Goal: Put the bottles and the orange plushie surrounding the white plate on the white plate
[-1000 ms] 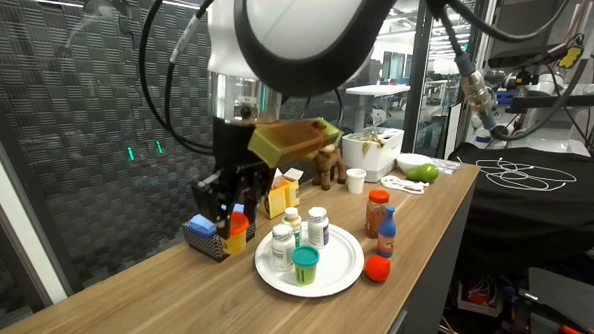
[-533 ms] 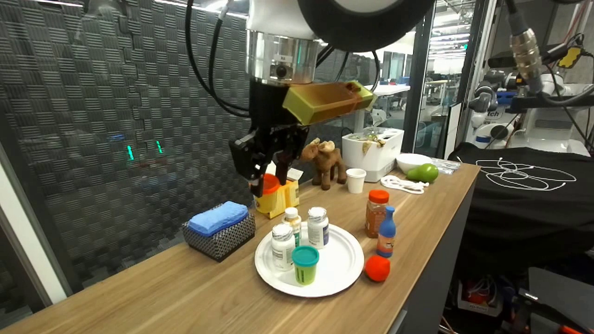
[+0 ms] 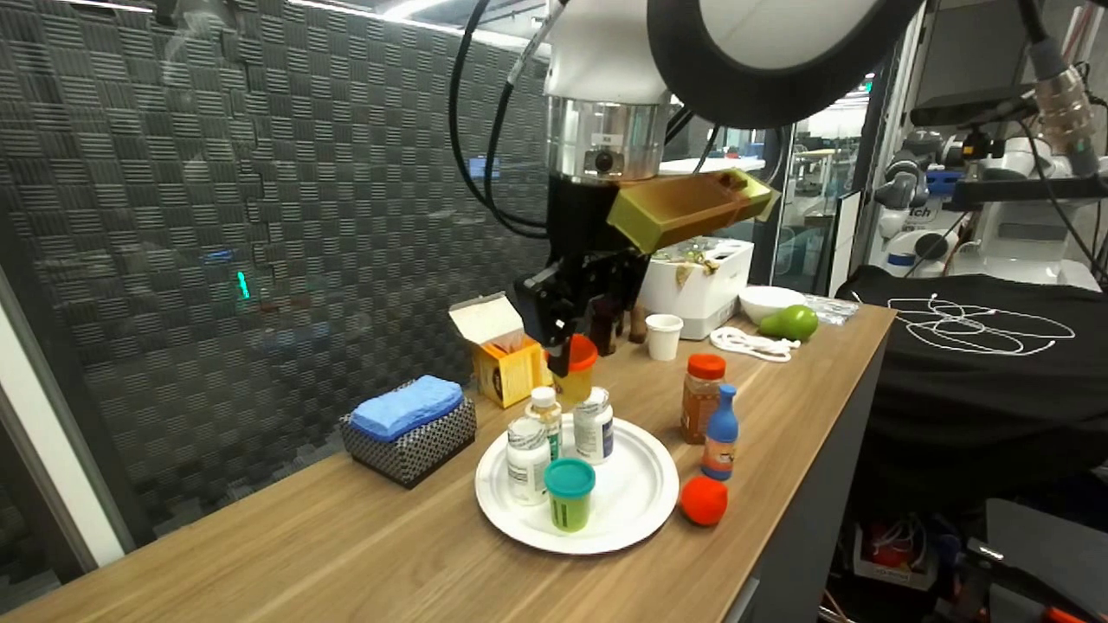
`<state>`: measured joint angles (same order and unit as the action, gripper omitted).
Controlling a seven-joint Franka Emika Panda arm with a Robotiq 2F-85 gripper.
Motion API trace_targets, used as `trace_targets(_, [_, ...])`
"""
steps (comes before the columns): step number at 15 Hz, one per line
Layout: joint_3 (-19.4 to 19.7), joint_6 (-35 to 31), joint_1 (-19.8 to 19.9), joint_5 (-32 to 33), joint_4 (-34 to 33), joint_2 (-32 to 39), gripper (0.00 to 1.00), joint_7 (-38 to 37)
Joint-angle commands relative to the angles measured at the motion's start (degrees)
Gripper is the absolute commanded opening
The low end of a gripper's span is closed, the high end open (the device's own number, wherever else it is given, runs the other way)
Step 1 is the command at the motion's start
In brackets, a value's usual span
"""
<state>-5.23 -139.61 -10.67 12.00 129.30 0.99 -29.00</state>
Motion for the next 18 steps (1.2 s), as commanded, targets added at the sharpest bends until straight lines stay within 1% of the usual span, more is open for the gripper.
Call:
trace_targets(1, [-0.3, -0.5, 1.8, -0.7, 2.3, -1.3, 0.28, -0.6])
trace_targets(3, [0.0, -1.9, 2.6, -1.1, 3.0, -0.4, 0.28, -0.1])
trace_targets(6, [0.4, -5.5, 4.0, -5.6, 3.6, 1.3, 0.28, 2.6])
trace_targets(10, [0.9, -9.0, 4.8, -8.5, 2.7, 5.0, 0.28, 4.5])
trace_targets(12, [1.1, -10.0, 4.8, -9.6, 2.2, 7.0, 0.28, 5.7])
trace_targets(14, [1.0, -10.0, 4.9, -11.9, 1.6, 8.2, 0.28, 7.5])
trace_targets(18, [0.6, -10.1, 5.0, -16.3, 1.2, 9.1, 0.28, 11.2])
